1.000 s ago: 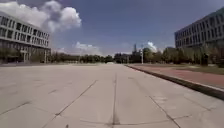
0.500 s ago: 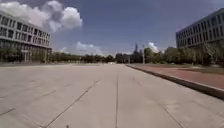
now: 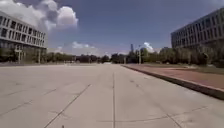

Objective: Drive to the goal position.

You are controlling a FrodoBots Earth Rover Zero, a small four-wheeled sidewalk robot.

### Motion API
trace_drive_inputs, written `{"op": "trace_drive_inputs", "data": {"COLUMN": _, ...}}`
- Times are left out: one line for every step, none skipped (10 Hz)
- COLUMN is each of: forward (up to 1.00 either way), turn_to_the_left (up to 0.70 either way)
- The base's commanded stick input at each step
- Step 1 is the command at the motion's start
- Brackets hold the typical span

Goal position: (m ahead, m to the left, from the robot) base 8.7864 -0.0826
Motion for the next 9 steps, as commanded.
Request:
{"op": "trace_drive_inputs", "data": {"forward": 0.70, "turn_to_the_left": 0.00}}
{"op": "trace_drive_inputs", "data": {"forward": 0.70, "turn_to_the_left": 0.00}}
{"op": "trace_drive_inputs", "data": {"forward": 0.70, "turn_to_the_left": 0.00}}
{"op": "trace_drive_inputs", "data": {"forward": 0.70, "turn_to_the_left": 0.00}}
{"op": "trace_drive_inputs", "data": {"forward": 0.70, "turn_to_the_left": 0.00}}
{"op": "trace_drive_inputs", "data": {"forward": 0.70, "turn_to_the_left": 0.00}}
{"op": "trace_drive_inputs", "data": {"forward": 0.70, "turn_to_the_left": 0.00}}
{"op": "trace_drive_inputs", "data": {"forward": 0.70, "turn_to_the_left": 0.00}}
{"op": "trace_drive_inputs", "data": {"forward": 0.70, "turn_to_the_left": 0.00}}
